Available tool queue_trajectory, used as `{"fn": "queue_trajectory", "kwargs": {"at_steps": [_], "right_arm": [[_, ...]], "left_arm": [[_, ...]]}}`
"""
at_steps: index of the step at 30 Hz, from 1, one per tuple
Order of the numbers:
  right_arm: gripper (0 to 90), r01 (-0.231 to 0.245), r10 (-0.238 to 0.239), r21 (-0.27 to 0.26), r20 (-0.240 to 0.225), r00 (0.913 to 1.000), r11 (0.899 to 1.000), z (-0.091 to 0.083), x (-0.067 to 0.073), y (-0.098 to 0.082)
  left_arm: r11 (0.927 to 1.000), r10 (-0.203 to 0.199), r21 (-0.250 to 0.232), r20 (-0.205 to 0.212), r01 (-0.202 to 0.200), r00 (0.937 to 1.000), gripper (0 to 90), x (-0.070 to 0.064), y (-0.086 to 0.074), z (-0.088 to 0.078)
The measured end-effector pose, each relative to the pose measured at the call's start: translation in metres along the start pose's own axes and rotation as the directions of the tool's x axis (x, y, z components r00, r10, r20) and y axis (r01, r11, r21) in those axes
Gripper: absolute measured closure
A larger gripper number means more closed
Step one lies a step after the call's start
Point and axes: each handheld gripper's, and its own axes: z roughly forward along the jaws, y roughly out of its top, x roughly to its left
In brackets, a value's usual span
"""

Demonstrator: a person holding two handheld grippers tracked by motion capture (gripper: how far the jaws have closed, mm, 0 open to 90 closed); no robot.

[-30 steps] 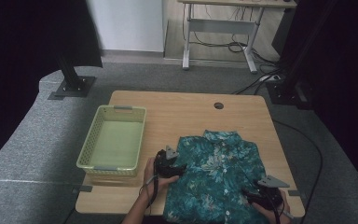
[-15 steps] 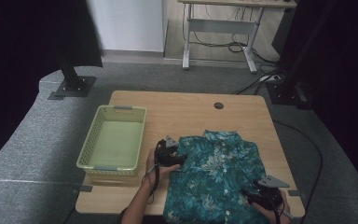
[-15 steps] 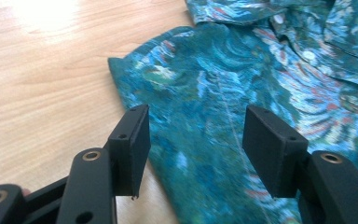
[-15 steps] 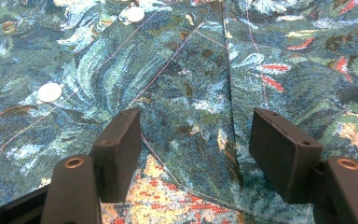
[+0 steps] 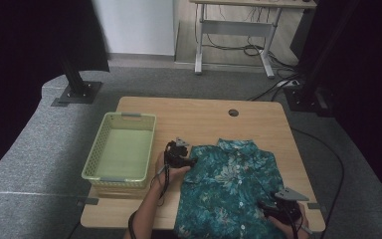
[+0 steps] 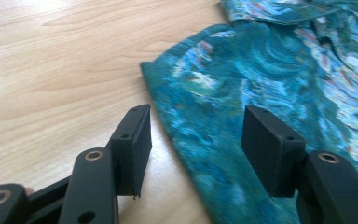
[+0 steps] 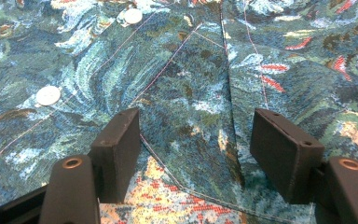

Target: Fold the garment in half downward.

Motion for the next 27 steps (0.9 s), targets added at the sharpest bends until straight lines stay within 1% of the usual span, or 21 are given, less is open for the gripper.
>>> {"fn": "queue_trajectory", "kwargs": {"at_steps": [3, 8, 13, 15, 19, 23, 27], "right_arm": [[32.3, -0.004, 0.004, -0.005, 0.006, 1.0, 1.0, 0.0, 0.001, -0.001], [32.3, -0.013, 0.013, -0.009, 0.015, 0.9998, 1.0, 0.0, 0.003, -0.001], [32.3, -0.014, 0.014, -0.011, 0.019, 0.9997, 1.0, -0.001, 0.004, -0.003], [32.3, -0.013, 0.014, -0.015, 0.02, 0.9997, 1.0, -0.001, 0.005, -0.003], [32.3, -0.016, 0.016, -0.015, 0.021, 0.9996, 1.0, -0.001, 0.005, -0.003], [32.3, -0.018, 0.018, -0.016, 0.022, 0.9996, 1.0, -0.001, 0.005, -0.003], [32.3, -0.018, 0.018, -0.017, 0.022, 0.9996, 1.0, -0.001, 0.005, -0.003]], "left_arm": [[1.0, -0.003, -0.001, 0.0, 0.003, 1.0, 42.5, 0.004, 0.004, 0.003], [0.9999, 0.007, 0.014, -0.002, -0.007, 1.0, 41.7, 0.007, 0.009, 0.011], [0.9996, -0.005, 0.026, -0.003, 0.005, 1.0, 41.5, 0.01, 0.009, 0.018], [0.9998, -0.013, 0.018, 0.001, 0.013, 0.9999, 41.7, 0.012, 0.009, 0.019], [0.9998, -0.012, 0.018, 0.0, 0.012, 0.9999, 41.4, 0.014, 0.011, 0.02], [0.9997, -0.004, 0.023, -0.001, 0.004, 1.0, 40.3, 0.015, 0.014, 0.023], [0.9995, -0.005, 0.03, -0.002, 0.005, 1.0, 39.9, 0.015, 0.019, 0.028]]}}
